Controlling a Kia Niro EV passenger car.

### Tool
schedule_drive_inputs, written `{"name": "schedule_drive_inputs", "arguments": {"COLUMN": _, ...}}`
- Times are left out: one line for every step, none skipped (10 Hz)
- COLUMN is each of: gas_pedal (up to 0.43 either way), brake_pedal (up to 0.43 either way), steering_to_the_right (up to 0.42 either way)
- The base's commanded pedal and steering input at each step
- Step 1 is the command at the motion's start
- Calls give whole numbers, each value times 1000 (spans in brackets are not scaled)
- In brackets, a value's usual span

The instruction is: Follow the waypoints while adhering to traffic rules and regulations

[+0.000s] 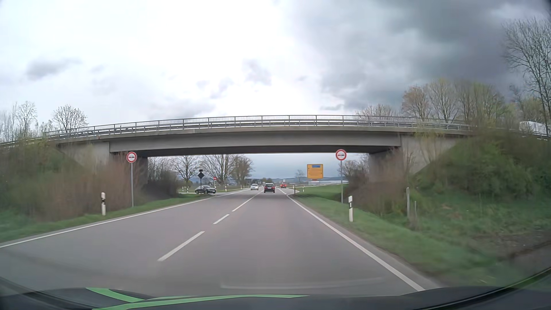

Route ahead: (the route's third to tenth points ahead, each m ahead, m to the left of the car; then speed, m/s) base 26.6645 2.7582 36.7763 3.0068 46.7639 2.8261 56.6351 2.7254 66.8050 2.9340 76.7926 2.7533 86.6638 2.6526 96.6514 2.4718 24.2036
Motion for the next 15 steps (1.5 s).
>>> {"name": "schedule_drive_inputs", "arguments": {"gas_pedal": 197, "brake_pedal": 0, "steering_to_the_right": -1}}
{"name": "schedule_drive_inputs", "arguments": {"gas_pedal": 197, "brake_pedal": 0, "steering_to_the_right": -1}}
{"name": "schedule_drive_inputs", "arguments": {"gas_pedal": 197, "brake_pedal": 0, "steering_to_the_right": -1}}
{"name": "schedule_drive_inputs", "arguments": {"gas_pedal": 197, "brake_pedal": 0, "steering_to_the_right": -1}}
{"name": "schedule_drive_inputs", "arguments": {"gas_pedal": 197, "brake_pedal": 0, "steering_to_the_right": -1}}
{"name": "schedule_drive_inputs", "arguments": {"gas_pedal": 197, "brake_pedal": 0, "steering_to_the_right": -1}}
{"name": "schedule_drive_inputs", "arguments": {"gas_pedal": 197, "brake_pedal": 0, "steering_to_the_right": -1}}
{"name": "schedule_drive_inputs", "arguments": {"gas_pedal": 209, "brake_pedal": 0, "steering_to_the_right": -1}}
{"name": "schedule_drive_inputs", "arguments": {"gas_pedal": 209, "brake_pedal": 0, "steering_to_the_right": -1}}
{"name": "schedule_drive_inputs", "arguments": {"gas_pedal": 209, "brake_pedal": 0, "steering_to_the_right": -2}}
{"name": "schedule_drive_inputs", "arguments": {"gas_pedal": 209, "brake_pedal": 0, "steering_to_the_right": -1}}
{"name": "schedule_drive_inputs", "arguments": {"gas_pedal": 209, "brake_pedal": 0, "steering_to_the_right": -1}}
{"name": "schedule_drive_inputs", "arguments": {"gas_pedal": 209, "brake_pedal": 0, "steering_to_the_right": -2}}
{"name": "schedule_drive_inputs", "arguments": {"gas_pedal": 209, "brake_pedal": 0, "steering_to_the_right": -1}}
{"name": "schedule_drive_inputs", "arguments": {"gas_pedal": 209, "brake_pedal": 0, "steering_to_the_right": -1}}
